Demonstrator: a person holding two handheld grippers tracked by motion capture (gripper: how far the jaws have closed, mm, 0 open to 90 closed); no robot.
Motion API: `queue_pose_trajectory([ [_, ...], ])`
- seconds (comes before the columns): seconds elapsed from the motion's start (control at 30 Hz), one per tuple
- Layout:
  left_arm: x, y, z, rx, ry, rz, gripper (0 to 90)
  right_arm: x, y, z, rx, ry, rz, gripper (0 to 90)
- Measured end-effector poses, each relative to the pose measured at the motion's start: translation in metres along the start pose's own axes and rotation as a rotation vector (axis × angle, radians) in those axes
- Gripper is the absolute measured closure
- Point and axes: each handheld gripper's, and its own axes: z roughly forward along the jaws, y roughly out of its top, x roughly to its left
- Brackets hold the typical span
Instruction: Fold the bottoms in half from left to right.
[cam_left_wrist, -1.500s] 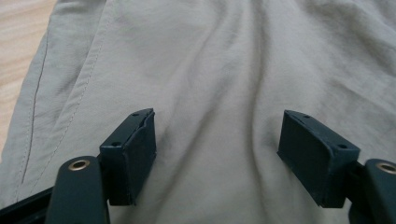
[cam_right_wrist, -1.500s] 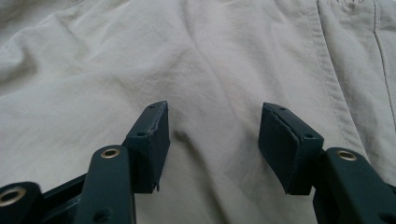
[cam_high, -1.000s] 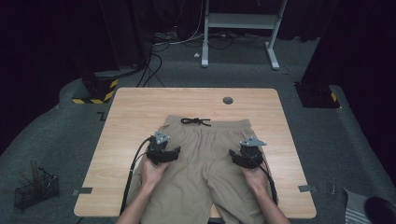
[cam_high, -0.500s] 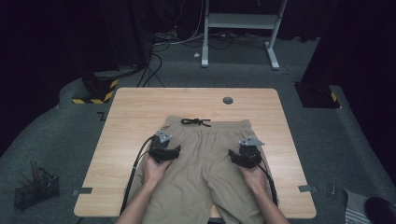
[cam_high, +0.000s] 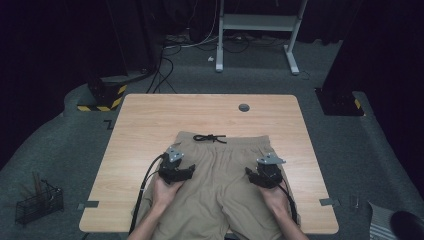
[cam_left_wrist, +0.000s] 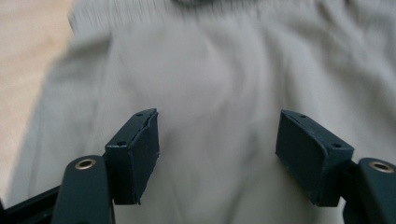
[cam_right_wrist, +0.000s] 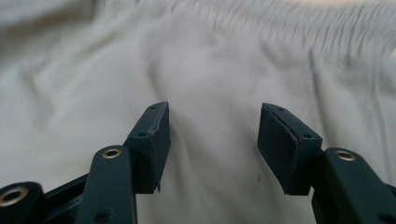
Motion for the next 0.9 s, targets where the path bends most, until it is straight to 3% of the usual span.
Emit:
queue_pose_trajectory([
  [0.1, 0.006, 0.012, 0.007, 0.003, 0.009, 0.003, 30.6, -0.003, 0.013, 0.004, -0.023, -0.011, 0.011, 43.8],
  [0.2, 0.012, 0.020, 0.018, 0.020, 0.023, 0.007, 30.8, -0.009, 0.025, 0.020, -0.004, -0.030, 0.017, 43.8],
  [0.3, 0.015, 0.020, 0.026, 0.045, 0.041, 0.014, 31.2, -0.010, 0.023, 0.029, 0.028, -0.034, 0.009, 43.0],
  [0.4, 0.016, 0.014, 0.032, 0.060, 0.046, 0.037, 31.3, -0.008, 0.020, 0.031, 0.023, -0.035, -0.001, 43.1],
  [0.5, 0.016, 0.009, 0.032, 0.032, 0.043, 0.013, 31.6, -0.010, 0.016, 0.030, 0.013, -0.020, 0.017, 42.6],
  [0.6, 0.012, 0.006, 0.028, 0.030, 0.045, 0.018, 32.1, -0.010, 0.014, 0.028, 0.012, -0.010, 0.019, 42.6],
  [0.9, -0.006, -0.016, 0.002, 0.033, 0.043, 0.005, 31.0, -0.001, 0.001, 0.013, 0.011, 0.002, 0.005, 42.4],
])
